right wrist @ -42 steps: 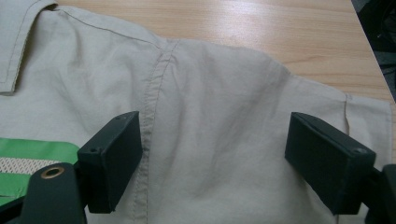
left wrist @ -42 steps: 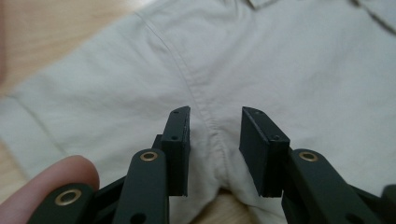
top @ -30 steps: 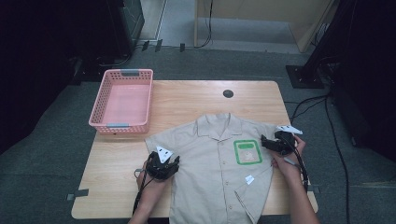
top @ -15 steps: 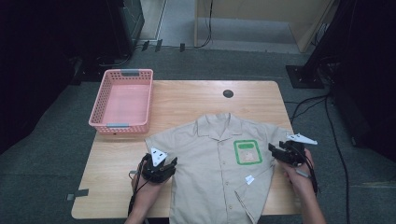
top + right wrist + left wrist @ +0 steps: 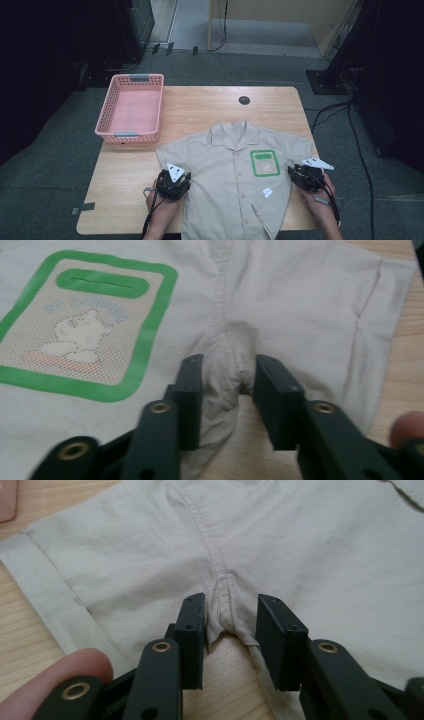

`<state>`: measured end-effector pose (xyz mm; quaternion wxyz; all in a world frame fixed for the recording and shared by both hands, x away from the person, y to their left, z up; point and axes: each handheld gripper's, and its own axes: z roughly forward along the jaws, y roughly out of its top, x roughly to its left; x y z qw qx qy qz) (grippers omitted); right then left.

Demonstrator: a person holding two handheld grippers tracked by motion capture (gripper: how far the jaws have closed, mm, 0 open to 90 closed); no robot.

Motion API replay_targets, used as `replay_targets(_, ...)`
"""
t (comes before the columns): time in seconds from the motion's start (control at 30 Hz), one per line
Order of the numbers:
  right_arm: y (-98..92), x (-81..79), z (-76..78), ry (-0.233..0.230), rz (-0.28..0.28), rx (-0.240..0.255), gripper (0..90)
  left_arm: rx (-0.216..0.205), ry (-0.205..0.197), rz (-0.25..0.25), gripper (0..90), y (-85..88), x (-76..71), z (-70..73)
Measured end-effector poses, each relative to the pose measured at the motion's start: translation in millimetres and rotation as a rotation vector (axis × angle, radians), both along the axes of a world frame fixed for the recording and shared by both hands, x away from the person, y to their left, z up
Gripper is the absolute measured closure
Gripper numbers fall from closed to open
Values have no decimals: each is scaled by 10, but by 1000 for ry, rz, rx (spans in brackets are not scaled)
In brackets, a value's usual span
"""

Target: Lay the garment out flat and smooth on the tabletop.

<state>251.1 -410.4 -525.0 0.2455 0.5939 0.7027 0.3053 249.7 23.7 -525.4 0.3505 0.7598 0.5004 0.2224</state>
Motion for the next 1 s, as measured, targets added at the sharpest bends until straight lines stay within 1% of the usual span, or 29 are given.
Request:
replay_targets(0.07,-33,-6,-14,-14,-19,14,788,2,-10,9,682,-14,5,-8)
replay_targets(0.13,-43,-12,-23,-22,-29,21,812,0,-18,12,716,-43,14,-15)
replay_targets(0.23,-31,-1,-25,-28,-30,-1,841,-2,-22,13,750,-91,79,-20)
replay_targets(0.33,-25,45,-33,-38,-47,-14,846,-1,-24,18,749,-118,170,-21)
replay_targets(0.4,-27,96,-35,-40,-55,-20,847,-1,-23,19,747,-131,252,-20)
replay_targets(0.53,10,213,-51,-60,-76,-52,855,-3,-22,18,737,-138,437,-19)
replay_targets(0.63,34,324,-53,-63,-92,-57,857,3,-23,17,731,-144,561,-19)
replay_targets(0.77,62,464,-56,-69,-107,-80,856,-3,-21,10,720,-138,707,-18)
replay_targets(0.87,64,567,-61,-74,-127,-70,857,2,-22,2,720,-135,813,-17)
replay_targets(1.0,83,699,-55,-66,-145,-62,857,0,-25,8,719,-122,957,-18)
